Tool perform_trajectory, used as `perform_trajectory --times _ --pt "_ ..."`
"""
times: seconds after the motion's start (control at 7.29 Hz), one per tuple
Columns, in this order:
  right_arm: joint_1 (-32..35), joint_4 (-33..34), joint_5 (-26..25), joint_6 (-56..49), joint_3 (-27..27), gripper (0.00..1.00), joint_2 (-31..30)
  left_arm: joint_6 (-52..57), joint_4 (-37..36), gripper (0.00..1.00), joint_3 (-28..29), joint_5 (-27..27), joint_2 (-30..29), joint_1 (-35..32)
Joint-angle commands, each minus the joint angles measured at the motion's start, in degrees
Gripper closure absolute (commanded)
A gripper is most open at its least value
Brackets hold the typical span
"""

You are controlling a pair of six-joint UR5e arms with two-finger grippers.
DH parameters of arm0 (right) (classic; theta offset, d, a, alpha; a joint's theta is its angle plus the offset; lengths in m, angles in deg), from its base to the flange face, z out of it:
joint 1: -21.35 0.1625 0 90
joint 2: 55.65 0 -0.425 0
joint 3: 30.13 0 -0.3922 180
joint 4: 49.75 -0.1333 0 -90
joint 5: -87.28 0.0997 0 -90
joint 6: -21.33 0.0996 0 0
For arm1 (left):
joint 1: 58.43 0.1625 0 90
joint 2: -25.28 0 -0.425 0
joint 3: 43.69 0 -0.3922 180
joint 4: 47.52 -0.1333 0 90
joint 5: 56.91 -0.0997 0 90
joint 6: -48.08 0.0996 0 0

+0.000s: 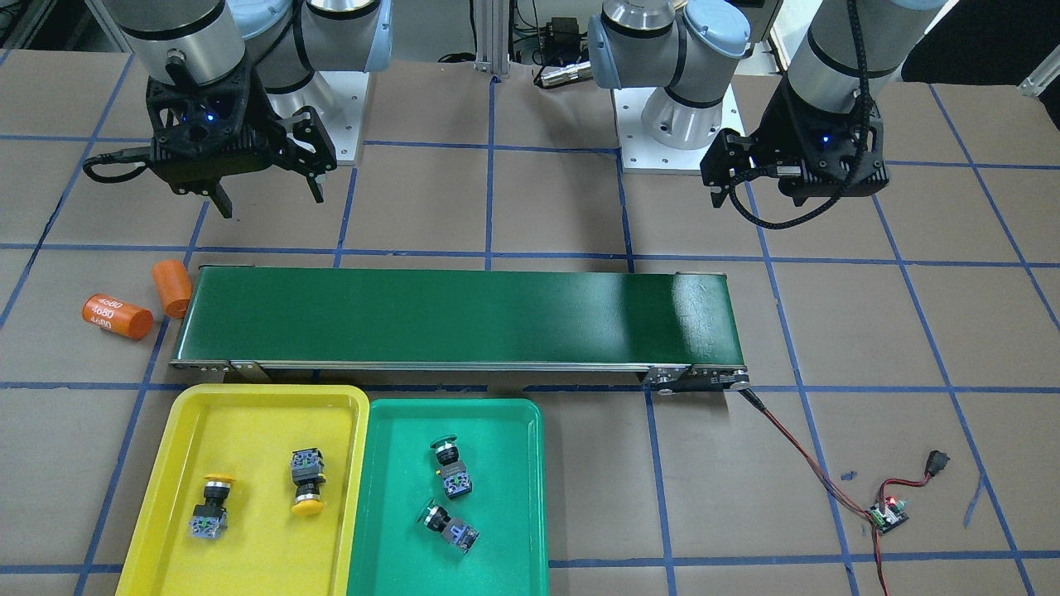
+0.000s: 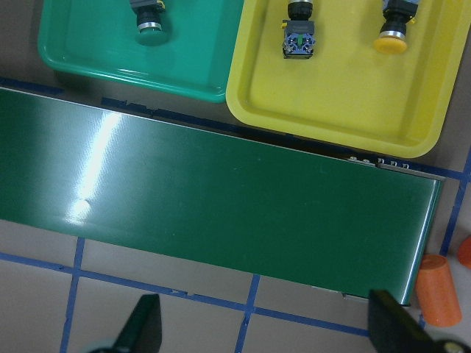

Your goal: Sort buttons by color to trays

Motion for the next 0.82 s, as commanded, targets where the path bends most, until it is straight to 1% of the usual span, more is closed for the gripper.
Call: perform_trajectory --times 0.0,0.69 --pt "0.1 -0.2 -0.7 0.4 0.0 0.00 -0.4 0.0 0.0 0.00 0.0 -0.1 0.1 0.0" --pt "0.1 -0.2 -0.7 0.5 -0.3 0.00 -0.4 0.0 0.0 0.00 0.0 -0.2 0.0 0.0"
